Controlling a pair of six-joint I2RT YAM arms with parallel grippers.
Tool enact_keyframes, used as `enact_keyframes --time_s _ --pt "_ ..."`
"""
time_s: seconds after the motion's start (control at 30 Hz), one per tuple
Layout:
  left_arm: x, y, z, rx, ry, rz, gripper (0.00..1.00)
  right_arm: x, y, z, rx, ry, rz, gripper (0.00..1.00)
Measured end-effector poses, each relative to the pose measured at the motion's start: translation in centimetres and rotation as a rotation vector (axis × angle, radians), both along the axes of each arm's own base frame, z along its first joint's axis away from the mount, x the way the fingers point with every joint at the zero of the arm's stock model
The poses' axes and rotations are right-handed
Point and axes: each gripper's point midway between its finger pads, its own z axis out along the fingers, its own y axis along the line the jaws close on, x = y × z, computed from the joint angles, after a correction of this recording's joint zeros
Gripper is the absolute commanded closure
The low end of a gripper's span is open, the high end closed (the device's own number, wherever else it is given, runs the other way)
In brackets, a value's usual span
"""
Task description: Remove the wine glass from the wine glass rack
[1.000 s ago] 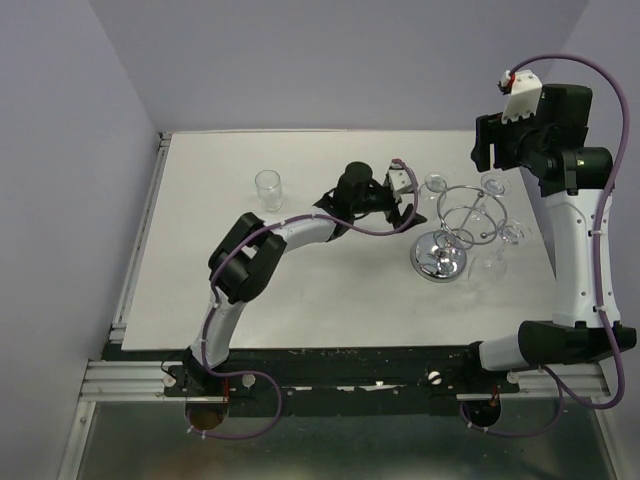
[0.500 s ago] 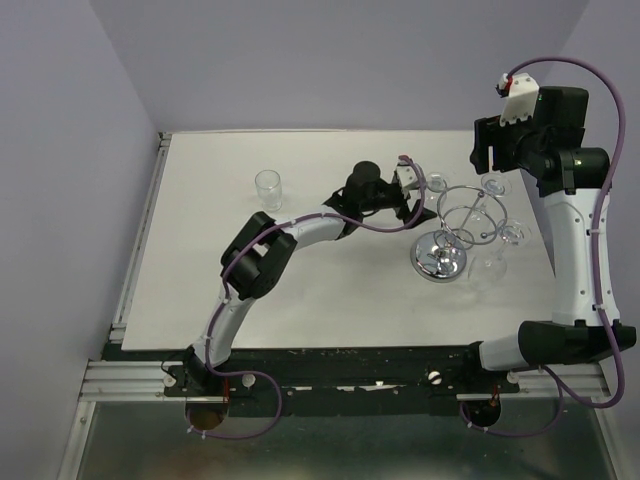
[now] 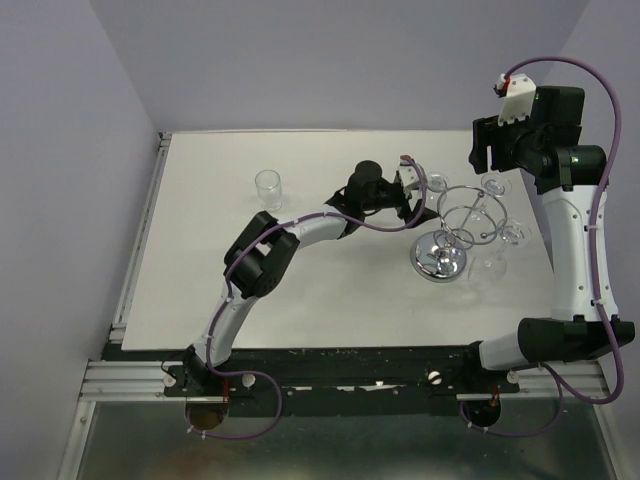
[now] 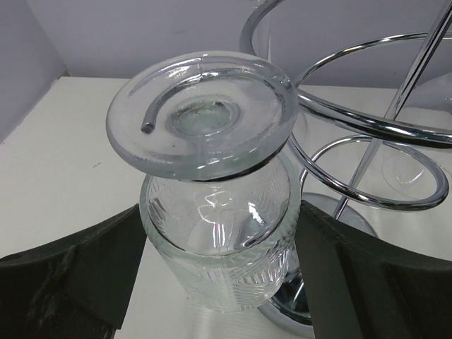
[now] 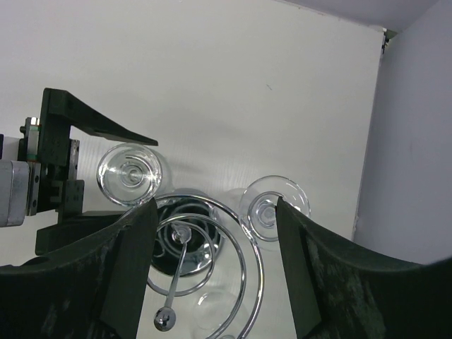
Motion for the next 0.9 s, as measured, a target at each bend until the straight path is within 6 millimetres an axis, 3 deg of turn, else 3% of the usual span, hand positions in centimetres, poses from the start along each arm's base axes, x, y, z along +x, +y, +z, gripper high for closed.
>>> enact_keyframes --time_s 0.3,0.6,0.67,0.77,0.9 --pt "-0.11 -0.1 -0.09 0.0 -0.001 -0.011 0.21 0.14 -0.1 -0.14 -0.007 0.003 -0.001 0.25" --pt "-0.16 -0.11 0.12 -0.008 -0.011 -0.016 0.55 0.21 -0.29 -0.1 -0.02 -0.001 -0.003 0.25" --pt "-0.26 -0.08 0.06 -0.015 -0.008 -0.018 0.69 0.21 -0.32 -0.1 -0.021 -0.001 -0.004 0.25" --pt "-0.33 -0.01 -0.03 -0.023 -0.007 -0.018 1.0 0.22 -0.38 -0.09 -0.023 -0.001 -0.007 0.25" --pt "-0.5 0.09 -0.13 -0.041 0.008 -0.017 1.0 0.22 -0.42 -0.2 -0.024 0.001 -0.008 0.25"
